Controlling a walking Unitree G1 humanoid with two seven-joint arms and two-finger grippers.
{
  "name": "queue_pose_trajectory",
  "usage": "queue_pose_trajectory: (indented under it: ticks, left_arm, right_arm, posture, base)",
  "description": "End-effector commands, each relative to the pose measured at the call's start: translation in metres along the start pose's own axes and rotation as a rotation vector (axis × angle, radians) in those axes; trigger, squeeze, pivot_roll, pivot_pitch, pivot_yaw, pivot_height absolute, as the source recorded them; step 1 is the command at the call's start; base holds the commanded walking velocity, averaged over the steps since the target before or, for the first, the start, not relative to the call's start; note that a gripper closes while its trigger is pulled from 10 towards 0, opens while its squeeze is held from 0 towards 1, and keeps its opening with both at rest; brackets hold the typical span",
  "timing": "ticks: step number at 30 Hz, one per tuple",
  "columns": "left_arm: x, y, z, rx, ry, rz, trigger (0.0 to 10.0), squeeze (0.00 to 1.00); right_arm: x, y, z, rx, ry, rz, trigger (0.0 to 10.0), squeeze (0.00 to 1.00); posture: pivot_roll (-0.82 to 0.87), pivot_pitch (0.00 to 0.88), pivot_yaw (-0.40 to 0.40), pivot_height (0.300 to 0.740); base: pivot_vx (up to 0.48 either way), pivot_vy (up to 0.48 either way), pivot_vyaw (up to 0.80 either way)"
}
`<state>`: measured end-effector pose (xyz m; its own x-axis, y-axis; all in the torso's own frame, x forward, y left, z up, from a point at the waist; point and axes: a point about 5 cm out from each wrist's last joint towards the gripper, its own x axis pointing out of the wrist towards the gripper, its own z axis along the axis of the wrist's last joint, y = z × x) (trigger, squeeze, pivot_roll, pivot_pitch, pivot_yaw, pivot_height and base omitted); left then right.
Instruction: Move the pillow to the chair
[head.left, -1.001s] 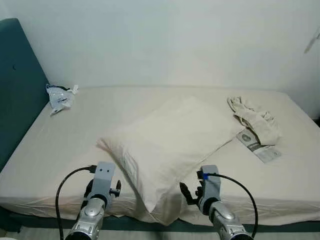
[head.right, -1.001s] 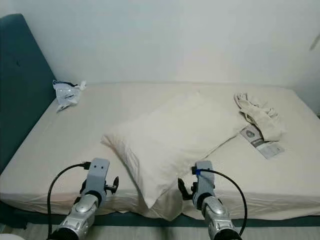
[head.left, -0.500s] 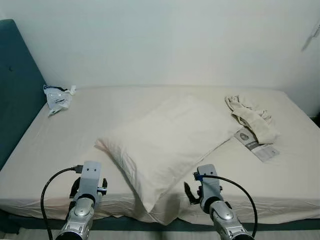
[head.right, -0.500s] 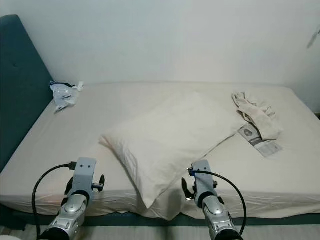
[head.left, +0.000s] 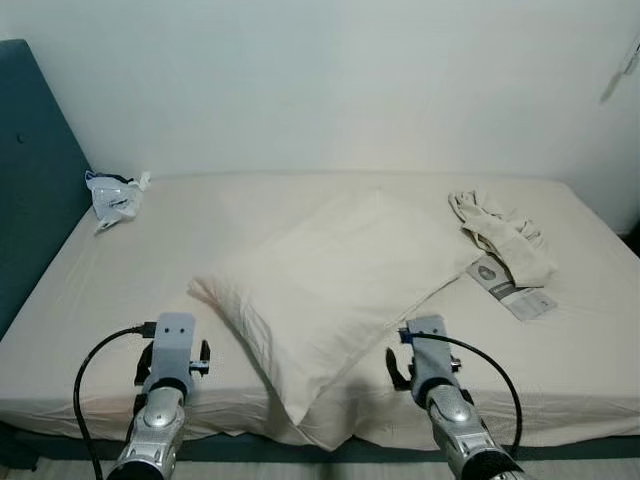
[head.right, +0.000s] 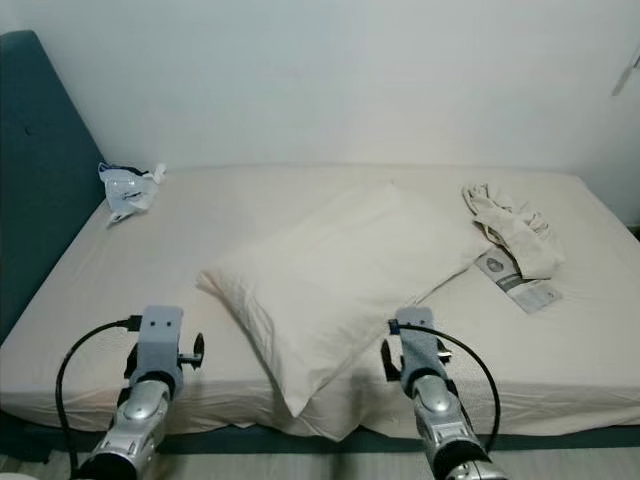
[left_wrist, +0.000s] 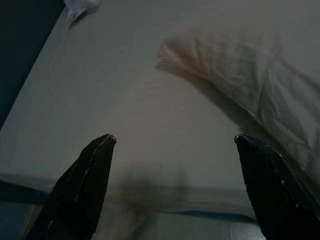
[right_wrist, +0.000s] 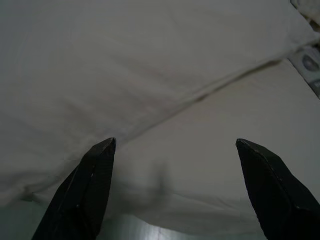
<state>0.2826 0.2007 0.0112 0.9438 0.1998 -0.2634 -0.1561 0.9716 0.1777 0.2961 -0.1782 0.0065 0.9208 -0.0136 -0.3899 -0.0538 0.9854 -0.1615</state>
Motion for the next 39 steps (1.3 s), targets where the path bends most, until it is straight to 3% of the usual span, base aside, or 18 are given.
queue_pose_trajectory:
  ticks: [1, 2, 4, 10, 13, 14, 16, 23, 25, 29, 32, 39]
  left_arm:
    - [-0.003, 0.006, -0.008, 0.012, 0.030, 0.018, 10.0, 0.00]
    - [-0.003, 0.006, -0.006, 0.012, 0.007, 0.019, 10.0, 0.00]
    - [-0.004, 0.004, 0.001, -0.015, -0.042, 0.000, 10.0, 0.00]
    - [0.000, 0.004, -0.008, -0.012, 0.070, 0.013, 10.0, 0.00]
    - [0.001, -0.019, -0.012, 0.022, 0.143, -0.068, 10.0, 0.00]
    - [0.001, -0.019, -0.012, 0.022, 0.143, -0.068, 10.0, 0.00]
    - [0.002, -0.036, -0.003, -0.001, 0.104, -0.134, 10.0, 0.00]
    - [-0.001, -0.028, -0.008, -0.005, 0.108, -0.084, 10.0, 0.00]
    - [0.000, -0.018, -0.010, -0.042, 0.123, -0.030, 10.0, 0.00]
    - [-0.002, -0.010, -0.011, -0.029, 0.105, 0.007, 10.0, 0.00]
    - [-0.003, -0.005, -0.010, -0.053, 0.092, 0.044, 10.0, 0.00]
    - [-0.003, -0.003, -0.011, -0.010, 0.092, 0.030, 10.0, 0.00]
  right_arm:
    - [0.000, 0.001, -0.002, 0.027, 0.015, -0.001, 10.0, 0.00]
    - [0.000, 0.001, 0.002, 0.109, -0.009, 0.019, 10.0, 0.00]
    - [0.001, -0.001, 0.008, 0.164, -0.055, 0.056, 10.0, 0.00]
    - [0.000, -0.022, 0.009, 0.084, -0.062, -0.062, 10.0, 0.00]
    - [-0.001, -0.026, 0.002, 0.061, -0.018, -0.036, 10.0, 0.00]
    - [-0.001, -0.026, 0.002, 0.061, -0.018, -0.036, 10.0, 0.00]
    - [-0.002, -0.030, 0.001, 0.088, -0.021, -0.020, 10.0, 0.00]
    - [-0.003, -0.028, 0.000, 0.105, -0.028, -0.025, 10.0, 0.00]
    - [-0.004, -0.019, -0.008, 0.062, 0.018, -0.035, 10.0, 0.00]
    - [-0.004, -0.015, -0.014, 0.054, 0.068, -0.045, 10.0, 0.00]
    - [0.000, -0.010, -0.006, -0.007, 0.047, -0.029, 10.0, 0.00]
    - [0.005, 0.002, 0.003, -0.003, 0.034, 0.024, 10.0, 0.00]
  posture:
    - [-0.06, 0.081, -0.004, 0.740]
    - [-0.05, 0.091, 0.002, 0.740]
    - [-0.07, 0.099, 0.019, 0.740]
    - [-0.10, 0.101, 0.027, 0.740]
    - [-0.09, 0.123, 0.027, 0.740]
    - [-0.09, 0.123, 0.027, 0.740]
    - [-0.09, 0.123, 0.021, 0.740]
    - [-0.08, 0.106, -0.012, 0.740]
    - [-0.07, 0.093, -0.029, 0.740]
    - [-0.03, 0.064, -0.068, 0.740]
    - [-0.02, 0.064, -0.072, 0.740]
    - [0.01, 0.028, -0.080, 0.740]
  base:
    - [0.000, 0.000, 0.00]
    - [0.000, 0.000, 0.00]
    - [0.000, 0.000, 0.00]
    - [0.000, 0.000, 0.00]
    - [0.000, 0.000, 0.00]
    - [0.000, 0.000, 0.00]
    - [0.000, 0.000, 0.00]
    - [0.000, 0.000, 0.00]
    - [0.000, 0.000, 0.00]
    - [0.000, 0.000, 0.00]
    - [0.000, 0.000, 0.00]
    - [0.000, 0.000, 0.00]
